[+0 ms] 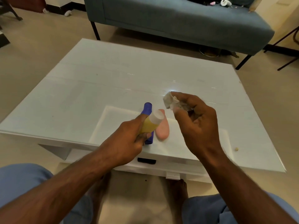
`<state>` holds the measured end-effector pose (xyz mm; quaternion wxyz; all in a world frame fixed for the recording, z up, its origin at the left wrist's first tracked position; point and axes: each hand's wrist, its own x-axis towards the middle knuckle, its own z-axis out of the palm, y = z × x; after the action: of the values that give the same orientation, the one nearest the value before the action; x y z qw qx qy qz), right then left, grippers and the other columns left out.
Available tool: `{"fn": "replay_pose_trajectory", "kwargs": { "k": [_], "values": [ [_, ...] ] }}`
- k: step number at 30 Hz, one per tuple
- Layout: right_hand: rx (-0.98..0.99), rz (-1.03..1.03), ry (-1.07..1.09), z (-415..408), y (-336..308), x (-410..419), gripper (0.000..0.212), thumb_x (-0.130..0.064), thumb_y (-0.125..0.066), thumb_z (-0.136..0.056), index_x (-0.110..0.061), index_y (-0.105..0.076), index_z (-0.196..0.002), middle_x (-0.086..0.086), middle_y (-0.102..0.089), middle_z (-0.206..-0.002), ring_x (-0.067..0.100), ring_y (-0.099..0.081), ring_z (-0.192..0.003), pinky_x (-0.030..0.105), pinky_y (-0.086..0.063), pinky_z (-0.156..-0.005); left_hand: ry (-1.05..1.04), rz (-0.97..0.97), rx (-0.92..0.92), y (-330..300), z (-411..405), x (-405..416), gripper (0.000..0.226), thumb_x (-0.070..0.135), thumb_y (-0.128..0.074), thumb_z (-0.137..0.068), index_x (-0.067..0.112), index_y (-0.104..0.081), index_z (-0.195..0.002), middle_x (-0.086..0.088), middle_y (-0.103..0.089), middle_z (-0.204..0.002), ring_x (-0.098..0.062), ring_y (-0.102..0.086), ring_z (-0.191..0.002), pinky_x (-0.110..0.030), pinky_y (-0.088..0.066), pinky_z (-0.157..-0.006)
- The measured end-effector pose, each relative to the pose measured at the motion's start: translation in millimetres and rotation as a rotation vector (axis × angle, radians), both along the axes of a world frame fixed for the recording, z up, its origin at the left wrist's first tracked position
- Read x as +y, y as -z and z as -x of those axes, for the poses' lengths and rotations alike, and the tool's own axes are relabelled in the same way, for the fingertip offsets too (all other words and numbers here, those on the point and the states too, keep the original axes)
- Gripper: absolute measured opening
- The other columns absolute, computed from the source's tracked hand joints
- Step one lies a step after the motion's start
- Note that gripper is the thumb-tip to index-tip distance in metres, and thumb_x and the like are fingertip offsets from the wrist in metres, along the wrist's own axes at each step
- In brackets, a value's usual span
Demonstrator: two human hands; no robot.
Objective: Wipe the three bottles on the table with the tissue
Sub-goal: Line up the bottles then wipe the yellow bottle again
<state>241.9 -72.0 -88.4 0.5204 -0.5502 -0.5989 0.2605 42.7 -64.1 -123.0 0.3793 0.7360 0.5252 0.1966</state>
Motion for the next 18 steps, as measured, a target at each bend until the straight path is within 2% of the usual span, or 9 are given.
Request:
{"fn": "replay_pose_trajectory", "kwargs": {
  "k": [1,3,6,8,10,12,14,18],
  "values": [
    [0.012,0.019,-0.028,0.1,0.6,-0.8,0.031,-0.029,-0.065,-0.097,-0.019,-0.076,-0.125,-0.009,-0.076,-0.121,0.008,-0.072,-0.114,0.018,-0.059,-0.092,0.001,0.001,-0.002,0.0,0.0,-0.2,0.049,0.032,-0.055,-0.101,0.038,-0.031,-0.144,0.011,-0.063,-0.110,-0.007,-0.064,-0.093,-0.012,-0.045,-0.077],
    [-0.002,0.002,-0.075,2.1,2.5,-2.8,0.024,-0.022,-0.066,-0.102,-0.014,-0.079,-0.121,-0.005,-0.079,-0.118,0.010,-0.073,-0.113,0.021,-0.061,-0.091,0.004,-0.001,-0.022,-0.3,0.6,-0.5,0.047,0.033,-0.055,-0.101,0.039,-0.033,-0.142,0.013,-0.064,-0.106,-0.003,-0.065,-0.091,-0.016,-0.048,-0.075],
    [-0.049,-0.002,-0.101,3.7,4.6,-3.5,0.020,-0.011,-0.071,-0.100,-0.012,-0.081,-0.117,-0.005,-0.080,-0.115,0.010,-0.075,-0.111,0.024,-0.062,-0.092,0.009,0.046,-0.069,-2.1,-1.1,-2.1,0.060,0.038,-0.055,-0.100,0.037,-0.025,-0.151,0.027,-0.059,-0.102,0.011,-0.065,-0.085,-0.005,-0.047,-0.066],
    [-0.033,0.073,-0.113,1.1,1.9,-0.4,0.022,-0.014,-0.073,-0.098,-0.017,-0.080,-0.119,-0.007,-0.079,-0.118,0.009,-0.074,-0.113,0.026,-0.062,-0.095,0.012,0.069,-0.092,-4.0,-1.6,-3.7,0.063,0.042,-0.055,-0.100,0.037,-0.022,-0.154,0.028,-0.057,-0.104,0.013,-0.065,-0.084,-0.003,-0.047,-0.062],
    [-0.003,0.205,-0.139,-1.7,-0.9,1.2,0.029,-0.023,-0.077,-0.095,-0.022,-0.078,-0.124,-0.008,-0.078,-0.121,0.009,-0.073,-0.113,0.030,-0.062,-0.098,0.030,0.039,-0.113,-6.4,-0.2,-3.9,0.051,0.043,-0.055,-0.099,0.039,-0.034,-0.145,0.023,-0.062,-0.103,0.010,-0.064,-0.086,-0.007,-0.051,-0.064],
    [0.024,0.311,-0.204,-2.4,-1.4,0.8,0.034,-0.029,-0.081,-0.091,-0.022,-0.076,-0.125,-0.004,-0.079,-0.118,0.014,-0.074,-0.112,0.041,-0.062,-0.100,0.054,-0.013,-0.118,-7.5,2.1,-2.6,0.036,0.048,-0.056,-0.097,0.044,-0.047,-0.131,0.017,-0.067,-0.104,0.002,-0.066,-0.089,-0.017,-0.057,-0.072],
    [0.058,0.353,-0.261,-0.6,-0.9,-0.1,0.032,-0.029,-0.080,-0.090,-0.020,-0.077,-0.120,0.000,-0.080,-0.112,0.020,-0.076,-0.107,0.050,-0.061,-0.100,0.050,-0.033,-0.126,-10.2,3.9,-1.8,0.033,0.054,-0.054,-0.095,0.041,-0.056,-0.126,0.017,-0.069,-0.101,-0.002,-0.065,-0.091,-0.019,-0.056,-0.076],
    [0.247,0.359,-0.267,-2.1,-1.6,3.0,0.025,-0.019,-0.079,-0.090,-0.012,-0.078,-0.114,0.006,-0.081,-0.107,0.027,-0.077,-0.105,0.050,-0.060,-0.102,0.013,0.013,-0.255,-20.4,0.9,-3.2,0.035,0.053,-0.046,-0.095,0.028,-0.064,-0.112,0.011,-0.070,-0.088,-0.005,-0.067,-0.081,-0.015,-0.051,-0.065]
  ]
}}
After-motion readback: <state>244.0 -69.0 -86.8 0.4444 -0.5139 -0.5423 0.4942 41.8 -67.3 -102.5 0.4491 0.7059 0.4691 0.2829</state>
